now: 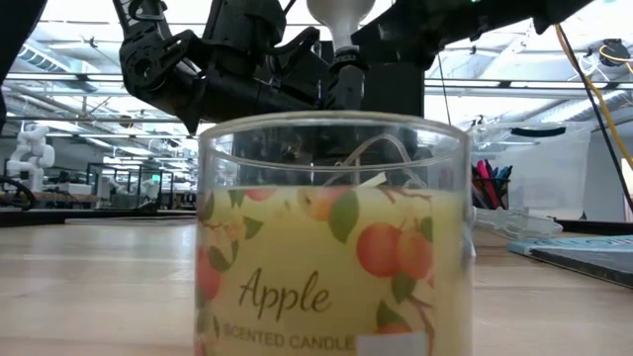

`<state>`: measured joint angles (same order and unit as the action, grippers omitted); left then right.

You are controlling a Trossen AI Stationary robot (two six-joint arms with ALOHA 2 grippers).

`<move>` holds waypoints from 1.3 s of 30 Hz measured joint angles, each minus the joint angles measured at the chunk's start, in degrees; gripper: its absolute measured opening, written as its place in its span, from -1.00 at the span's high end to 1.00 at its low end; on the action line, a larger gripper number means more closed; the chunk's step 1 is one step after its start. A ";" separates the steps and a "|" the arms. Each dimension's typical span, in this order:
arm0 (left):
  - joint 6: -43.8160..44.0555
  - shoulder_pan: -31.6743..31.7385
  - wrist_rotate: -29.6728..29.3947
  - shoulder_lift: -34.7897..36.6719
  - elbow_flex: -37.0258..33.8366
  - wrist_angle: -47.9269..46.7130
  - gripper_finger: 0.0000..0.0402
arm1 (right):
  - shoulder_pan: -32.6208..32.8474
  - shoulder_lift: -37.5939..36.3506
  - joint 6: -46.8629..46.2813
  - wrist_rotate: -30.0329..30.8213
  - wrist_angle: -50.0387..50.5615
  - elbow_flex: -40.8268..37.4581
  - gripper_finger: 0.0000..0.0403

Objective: Screw lightbulb
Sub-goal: Remove the white lightbulb from the brown lamp

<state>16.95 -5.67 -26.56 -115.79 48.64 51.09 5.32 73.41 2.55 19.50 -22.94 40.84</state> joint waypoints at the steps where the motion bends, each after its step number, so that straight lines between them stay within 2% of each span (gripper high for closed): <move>1: 0.00 0.01 -0.06 0.00 0.00 0.00 0.85 | 0.19 0.83 0.07 0.71 -1.48 -0.01 -0.34; 9: -0.31 0.07 -0.66 0.00 0.00 0.07 0.85 | 0.17 5.32 1.35 1.52 -14.24 -0.07 -0.22; 14: -0.73 0.07 -0.66 0.00 0.00 0.07 0.85 | -0.78 5.90 1.51 0.56 -16.81 -0.07 -0.10; 25: -0.98 0.13 0.30 0.00 0.00 0.01 0.85 | -5.35 5.98 -0.32 -10.52 -18.37 -0.09 -0.03; 39: -4.55 0.09 7.54 0.02 -0.15 -1.14 0.85 | -8.50 5.98 1.40 -26.54 -17.68 -0.13 -0.03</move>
<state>12.40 -5.58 -19.02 -115.77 48.49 49.95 -3.18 79.40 3.95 -7.04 -40.62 40.71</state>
